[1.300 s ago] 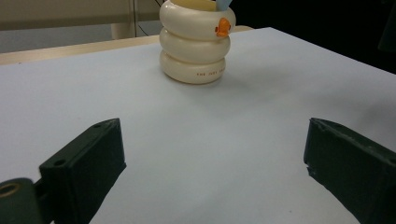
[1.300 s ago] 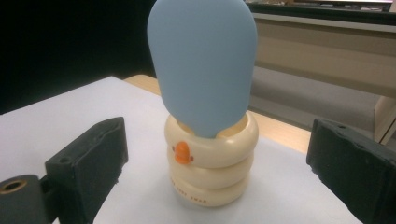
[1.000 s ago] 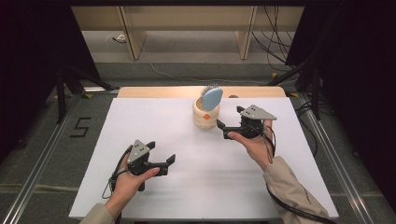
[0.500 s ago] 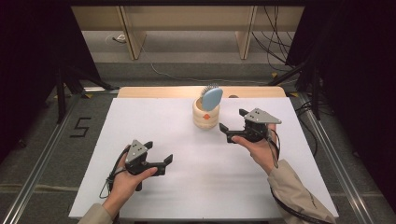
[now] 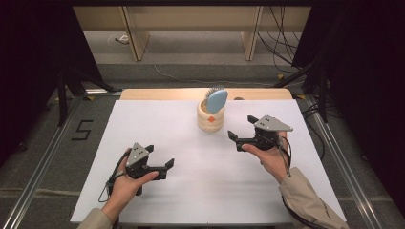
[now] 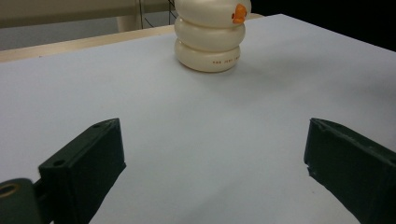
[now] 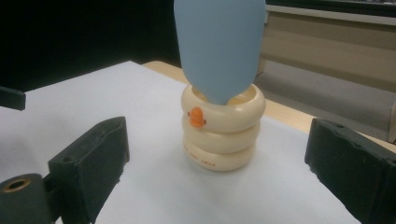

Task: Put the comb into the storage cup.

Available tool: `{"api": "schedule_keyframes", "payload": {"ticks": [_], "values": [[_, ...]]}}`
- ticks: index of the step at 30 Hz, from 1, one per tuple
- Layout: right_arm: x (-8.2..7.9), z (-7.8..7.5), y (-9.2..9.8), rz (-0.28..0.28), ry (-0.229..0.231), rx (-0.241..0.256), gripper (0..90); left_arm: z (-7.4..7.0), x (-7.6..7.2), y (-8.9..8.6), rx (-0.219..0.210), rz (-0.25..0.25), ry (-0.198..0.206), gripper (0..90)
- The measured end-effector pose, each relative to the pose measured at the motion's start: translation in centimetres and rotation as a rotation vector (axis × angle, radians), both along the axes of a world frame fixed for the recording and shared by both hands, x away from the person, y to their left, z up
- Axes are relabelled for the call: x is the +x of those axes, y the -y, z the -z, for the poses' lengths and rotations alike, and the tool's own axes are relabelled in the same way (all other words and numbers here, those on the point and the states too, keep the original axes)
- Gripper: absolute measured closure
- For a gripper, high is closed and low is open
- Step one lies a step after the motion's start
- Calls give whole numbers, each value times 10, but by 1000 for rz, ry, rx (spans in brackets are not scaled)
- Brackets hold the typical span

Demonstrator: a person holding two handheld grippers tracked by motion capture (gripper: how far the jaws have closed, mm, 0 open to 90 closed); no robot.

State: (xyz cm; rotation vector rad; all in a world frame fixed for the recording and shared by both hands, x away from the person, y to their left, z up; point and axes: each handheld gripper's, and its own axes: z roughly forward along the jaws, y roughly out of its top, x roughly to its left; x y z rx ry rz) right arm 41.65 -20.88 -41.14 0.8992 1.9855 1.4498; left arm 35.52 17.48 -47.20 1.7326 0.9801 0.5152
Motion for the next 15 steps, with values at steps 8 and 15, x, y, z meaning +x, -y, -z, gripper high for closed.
{"api": "schedule_keyframes", "payload": {"ticks": [8, 15], "values": [[-5, 3, 6, -7, -7, -9, 73, 0, 1, -5, 10, -13, -2, 42], [-9, 6, 12, -10, -14, -18, 75, 0, 1, -7, 20, -10, -7, 35]]}}
